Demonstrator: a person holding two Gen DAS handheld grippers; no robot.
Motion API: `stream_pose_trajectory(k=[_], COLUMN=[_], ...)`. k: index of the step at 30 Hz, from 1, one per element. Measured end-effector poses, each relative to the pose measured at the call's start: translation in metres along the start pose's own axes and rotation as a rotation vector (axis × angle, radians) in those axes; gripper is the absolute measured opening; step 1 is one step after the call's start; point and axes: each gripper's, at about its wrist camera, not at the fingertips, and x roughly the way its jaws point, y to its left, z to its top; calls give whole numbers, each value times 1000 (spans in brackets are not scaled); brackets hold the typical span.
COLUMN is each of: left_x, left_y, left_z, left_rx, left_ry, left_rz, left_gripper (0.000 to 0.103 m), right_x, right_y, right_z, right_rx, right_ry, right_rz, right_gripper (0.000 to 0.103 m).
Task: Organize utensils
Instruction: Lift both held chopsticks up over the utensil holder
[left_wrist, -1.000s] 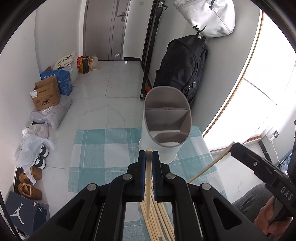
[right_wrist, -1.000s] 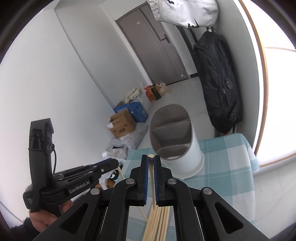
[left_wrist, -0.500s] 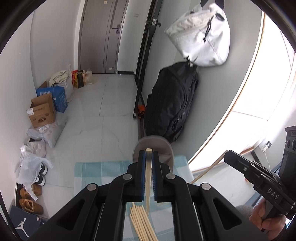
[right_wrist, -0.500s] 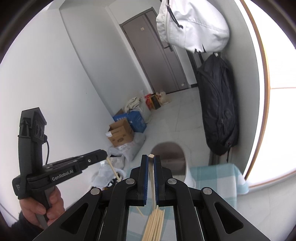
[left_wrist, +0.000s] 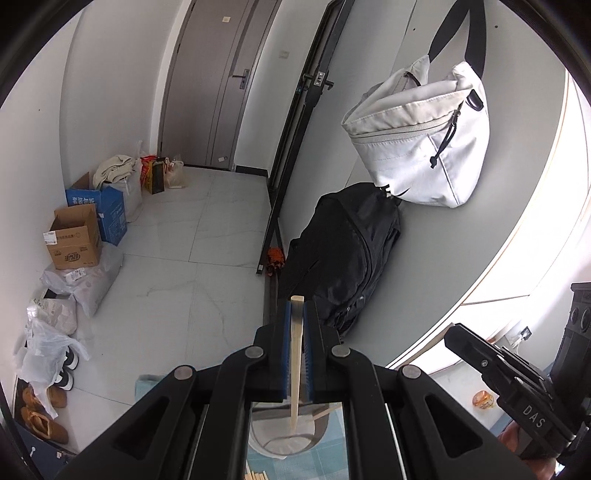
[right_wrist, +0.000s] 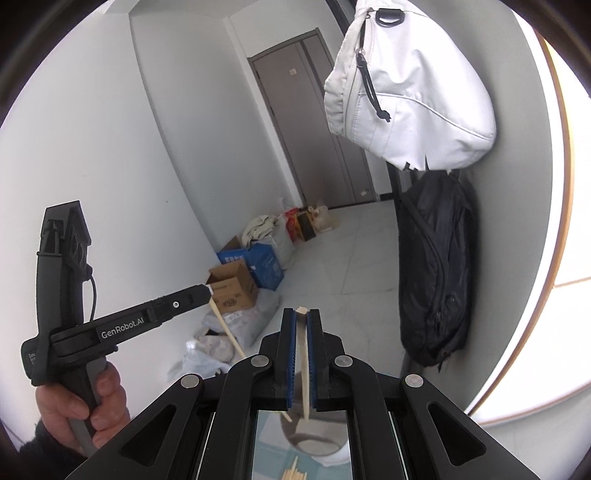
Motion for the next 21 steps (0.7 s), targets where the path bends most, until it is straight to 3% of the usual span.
stream_pose_trajectory(k=[10,21], left_x=[28,60], left_y=[7,18], left_z=[5,-13], left_rx=[0,7], left_ry=[-25,66], left_rz=[43,24], left_gripper=[2,2], right_x=[43,89], right_y=[-1,-15], right_z=[7,-18], right_rx=[-76,-45], right_ry=[21,121], right_rz=[-38,-19], right_gripper=[5,5])
